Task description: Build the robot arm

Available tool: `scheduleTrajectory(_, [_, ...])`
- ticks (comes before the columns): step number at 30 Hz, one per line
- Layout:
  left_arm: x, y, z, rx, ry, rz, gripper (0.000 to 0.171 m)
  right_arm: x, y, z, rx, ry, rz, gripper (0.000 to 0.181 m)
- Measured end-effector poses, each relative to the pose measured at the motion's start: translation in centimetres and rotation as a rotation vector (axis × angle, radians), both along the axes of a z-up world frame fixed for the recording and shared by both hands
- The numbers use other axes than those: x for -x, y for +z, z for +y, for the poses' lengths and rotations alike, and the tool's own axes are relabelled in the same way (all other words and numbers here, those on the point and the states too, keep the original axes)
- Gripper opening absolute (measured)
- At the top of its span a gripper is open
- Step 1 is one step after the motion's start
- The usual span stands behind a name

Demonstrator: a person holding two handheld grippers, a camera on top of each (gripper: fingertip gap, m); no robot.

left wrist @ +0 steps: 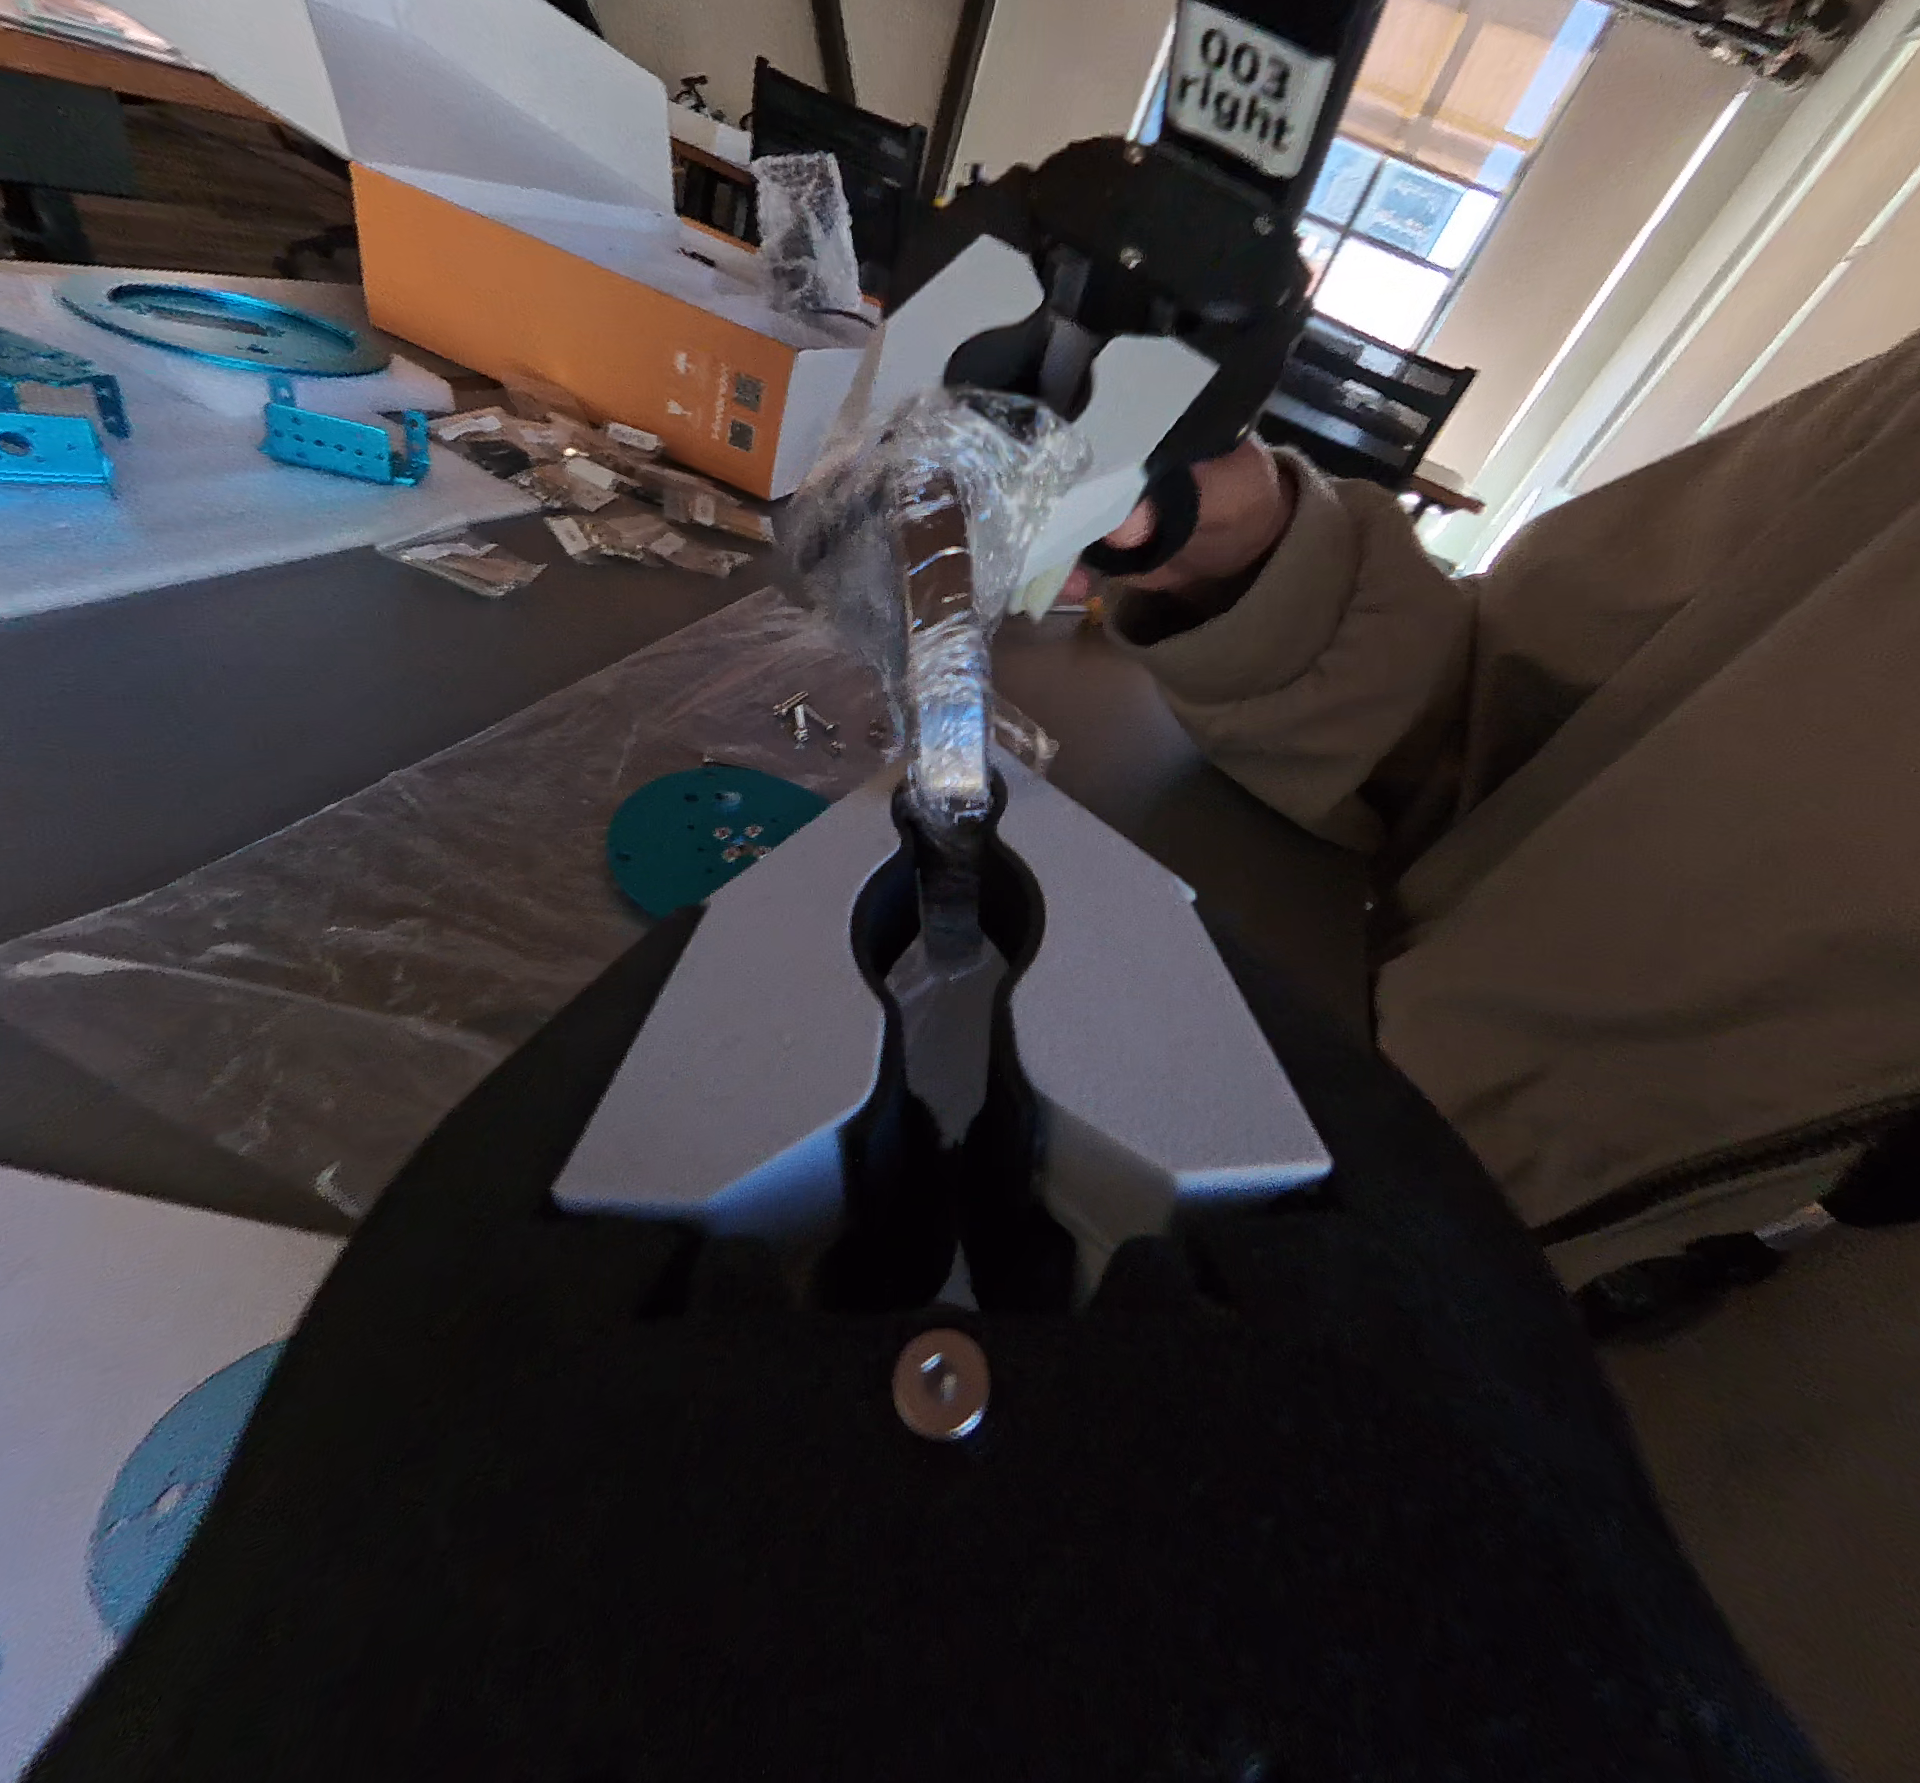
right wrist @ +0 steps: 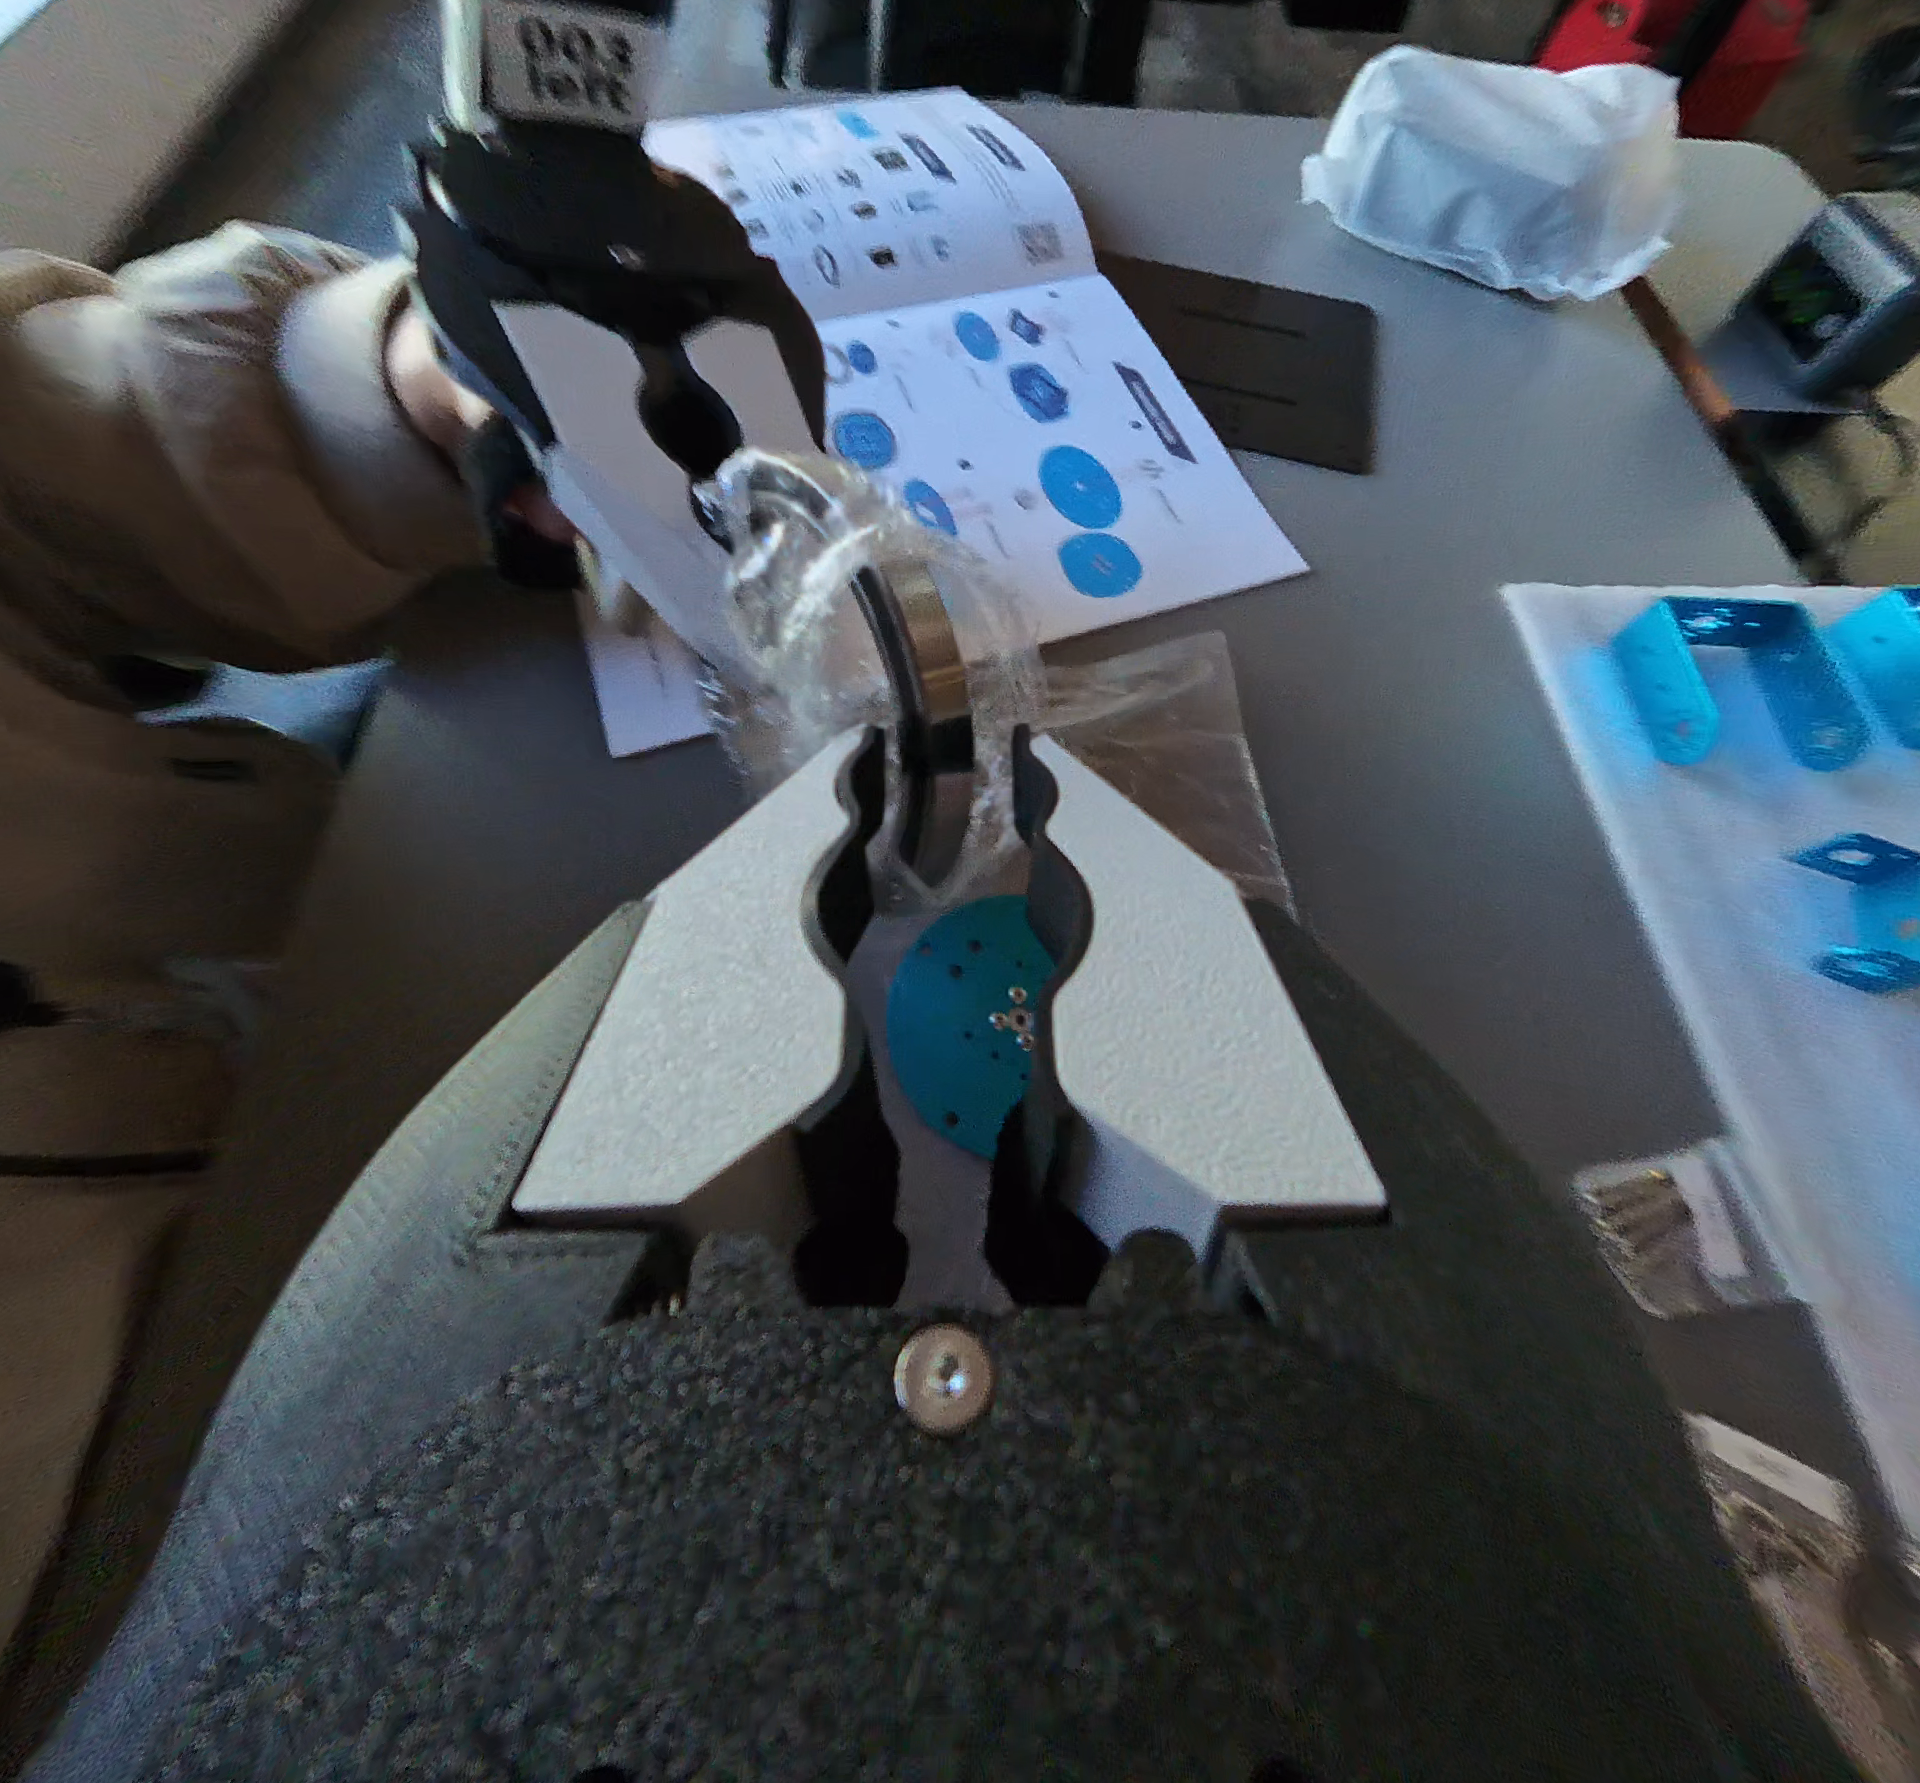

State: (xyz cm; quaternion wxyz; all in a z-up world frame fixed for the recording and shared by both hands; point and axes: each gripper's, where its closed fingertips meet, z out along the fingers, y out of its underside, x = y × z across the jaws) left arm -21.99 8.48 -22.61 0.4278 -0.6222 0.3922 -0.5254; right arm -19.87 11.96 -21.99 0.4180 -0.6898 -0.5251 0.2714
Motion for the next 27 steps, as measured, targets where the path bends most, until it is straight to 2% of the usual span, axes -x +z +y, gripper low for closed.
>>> scheduleTrajectory(2, [-0.6, 0.2, -0.8, -0.011, -0.029, 0.0, 0.003, 0.5, -0.6, -0.3, -0.056, -0.012, -0.04, 0.019])
scheduleTrajectory(3, [-1.0, 0.1, -1.1, -0.024, -0.036, 0.016, 0.004, 0.8, -1.0, -0.3, -0.078, -0.022, -0.061, 0.009])
scheduleTrajectory(7, [-1.1, 0.6, 0.0, -0.078, 0.072, 0.052, 0.004, 0.6, 0.1, 0.9, -0.226, -0.161, -0.036, 0.005])
scheduleTrajectory(11, [-0.9, 1.1, 0.9, -0.154, 0.202, 0.051, 0.011, -0.2, 0.8, 1.6, -0.187, -0.257, 0.033, 0.006])
scheduleTrajectory(14, [-0.9, 1.9, 0.3, -0.173, 0.203, -0.016, 0.011, -0.7, 1.4, 1.6, -0.115, -0.286, 0.115, 0.006])
scheduleTrajectory(19, [-0.8, 2.7, 0.1, -0.196, 0.263, -0.064, 0.01, -2.3, 2.3, 2.1, -0.147, -0.34, 0.119, 0.004])
scheduleTrajectory(20, [-0.7, 2.7, -0.1, -0.201, 0.262, -0.069, 0.0, -3.1, 2.6, 2.5, -0.139, -0.364, 0.138, 0.004])
scheduleTrajectory(22, [-0.7, 3.0, -0.5, -0.212, 0.266, -0.095, 0.0, -4.1, 3.0, 2.9, -0.088, -0.377, 0.185, 0.004])
scheduleTrajectory(25, [-1.0, 3.2, -0.2, -0.255, 0.306, -0.066, 0.0, -3.8, 3.0, 2.5, -0.084, -0.375, 0.183, 0.004])
scheduleTrajectory(27, [-0.8, 3.6, 0.1, -0.23, 0.314, -0.084, 0.0, -4.6, 3.6, 2.9, -0.101, -0.393, 0.19, 0.004])
